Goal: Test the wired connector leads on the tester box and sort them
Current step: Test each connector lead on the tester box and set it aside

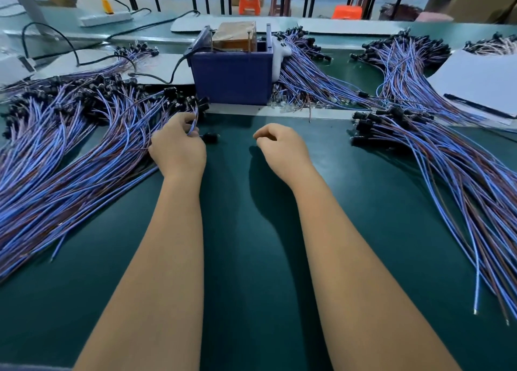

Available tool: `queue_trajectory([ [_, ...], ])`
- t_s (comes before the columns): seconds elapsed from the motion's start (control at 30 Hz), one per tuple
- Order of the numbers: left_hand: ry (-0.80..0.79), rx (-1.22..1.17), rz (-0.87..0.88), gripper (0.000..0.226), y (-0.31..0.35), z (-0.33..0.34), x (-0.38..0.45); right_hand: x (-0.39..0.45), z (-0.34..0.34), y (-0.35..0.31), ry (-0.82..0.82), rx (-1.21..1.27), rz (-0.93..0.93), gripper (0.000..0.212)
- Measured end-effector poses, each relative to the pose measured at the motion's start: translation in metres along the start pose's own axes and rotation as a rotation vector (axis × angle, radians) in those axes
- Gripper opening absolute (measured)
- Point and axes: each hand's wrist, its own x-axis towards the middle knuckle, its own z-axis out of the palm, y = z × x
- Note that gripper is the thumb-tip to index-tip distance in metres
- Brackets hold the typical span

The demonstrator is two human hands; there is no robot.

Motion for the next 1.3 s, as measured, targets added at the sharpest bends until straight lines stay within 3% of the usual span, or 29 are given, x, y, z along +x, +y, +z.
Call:
queue_trajectory([
  [0.1, 0.05, -0.153, 0.055, 0.035, 0.003, -0.001, -0.003, -0.005, 0.002, 0.003, 0.045, 0.018, -0.048, 0.023],
  [0.23, -0.094, -0.365, 0.202, 0.04, 0.019, 0.002, -0.012, -0.009, -0.003, 0.001, 0.07, 0.142, -0.03, 0.022],
  [0.43, -0.241, -0.392, 0.447, 0.033, 0.037, 0.008, -0.025, -0.015, -0.014, -0.006, 0.086, 0.674, -0.026, 0.015],
  [0.6, -0.337, -0.397, 0.386, 0.034, 0.038, 0.008, -0.033, -0.016, -0.019, -0.008, 0.181, 0.861, 0.037, 0.012],
  [0.7, -0.371, -0.435, 0.35, 0.015, 0.037, 0.008, -0.033, -0.017, -0.021, -0.007, 0.191, 0.804, 0.033, 0.018],
  [0.83, -0.427, -0.51, 0.304, 0.007, 0.039, 0.01, -0.033, -0.019, -0.021, -0.007, 0.148, 0.768, 0.019, 0.015],
  [1.0, -0.445, -0.668, 0.196, 0.01, 0.039, 0.009, -0.029, -0.017, -0.019, -0.006, 0.143, 0.776, 0.03, 0.01],
  [1.17, -0.278, -0.786, 0.119, 0.012, 0.037, 0.008, -0.025, -0.015, -0.019, -0.003, 0.183, 0.82, 0.042, 0.012],
  [1.3, -0.136, -0.72, 0.16, 0.015, 0.031, 0.007, -0.021, -0.011, -0.018, -0.002, 0.181, 0.892, 0.11, 0.015],
])
